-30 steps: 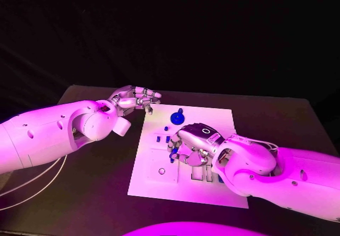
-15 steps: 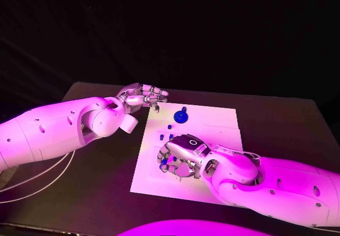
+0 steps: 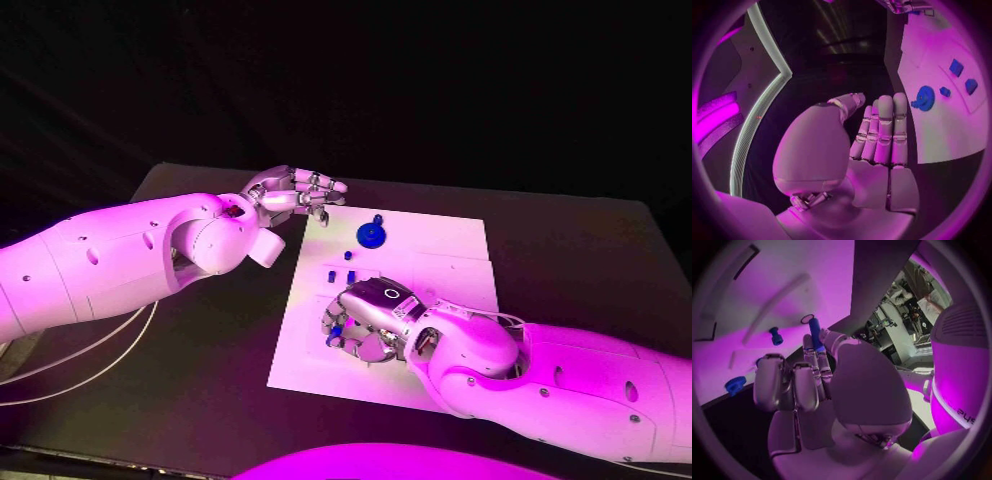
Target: Assemble the parts on the task board
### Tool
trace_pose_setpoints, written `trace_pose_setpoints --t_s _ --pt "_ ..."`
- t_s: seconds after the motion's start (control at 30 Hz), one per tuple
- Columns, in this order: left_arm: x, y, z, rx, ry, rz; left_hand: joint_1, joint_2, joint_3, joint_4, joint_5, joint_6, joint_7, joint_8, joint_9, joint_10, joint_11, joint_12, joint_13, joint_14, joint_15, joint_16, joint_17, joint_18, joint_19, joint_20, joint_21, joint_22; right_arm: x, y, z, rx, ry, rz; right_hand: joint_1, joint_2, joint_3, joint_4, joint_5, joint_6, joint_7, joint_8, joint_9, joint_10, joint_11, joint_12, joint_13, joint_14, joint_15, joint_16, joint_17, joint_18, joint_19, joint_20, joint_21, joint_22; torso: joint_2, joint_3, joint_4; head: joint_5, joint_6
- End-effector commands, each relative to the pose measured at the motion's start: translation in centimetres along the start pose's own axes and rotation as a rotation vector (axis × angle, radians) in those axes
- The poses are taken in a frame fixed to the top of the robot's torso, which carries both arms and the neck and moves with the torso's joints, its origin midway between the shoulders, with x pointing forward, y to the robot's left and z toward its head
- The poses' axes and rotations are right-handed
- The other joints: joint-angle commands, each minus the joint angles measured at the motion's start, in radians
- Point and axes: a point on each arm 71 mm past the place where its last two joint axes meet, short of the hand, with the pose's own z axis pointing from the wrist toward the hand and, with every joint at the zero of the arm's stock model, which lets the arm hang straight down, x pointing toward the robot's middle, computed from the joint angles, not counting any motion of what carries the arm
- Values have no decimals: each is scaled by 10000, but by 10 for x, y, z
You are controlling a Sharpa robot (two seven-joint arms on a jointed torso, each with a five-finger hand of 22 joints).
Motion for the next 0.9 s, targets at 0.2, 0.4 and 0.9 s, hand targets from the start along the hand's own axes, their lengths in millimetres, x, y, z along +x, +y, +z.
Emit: trace_pose_setpoints --t_s 0.2,0.4,0.9 --pt "0 -1 0 39 110 -42 -27 57 -11 62 13 -89 -6 65 -8 -100 7 70 -11 -87 4 -24 -15 151 -11 51 -43 -22 3 -4 -1 120 287 -468 -15 61 502 -574 28 -24 10 70 21 672 -608 42 8 283 -67 -7 4 -161 194 -59 -43 1687 -2 6 3 -12 -11" --pt "-1 -1 0 15 93 -38 -27 57 -11 62 13 -89 -6 65 -8 -100 7 70 -11 -87 4 -24 -15 151 -11 51 -43 -22 3 -7 -3 209 295 -609 -25 64 513 -585 29 -27 9 72 27 675 -607 44 9 283 -67 -7 5 -158 190 -58 -61 1684 -10 19 -3 -6 20" --pt "-2 0 0 -25 81 -34 -43 67 -14 86 13 -96 -5 73 -7 -114 8 89 -13 -89 6 -22 -20 150 -6 54 -59 -35 5 -8 -5 235 678 -714 -50 61 538 -617 28 -33 9 78 41 678 -608 47 10 288 -66 3 26 -167 203 -57 -6 1702 6 -4 7 -27 4"
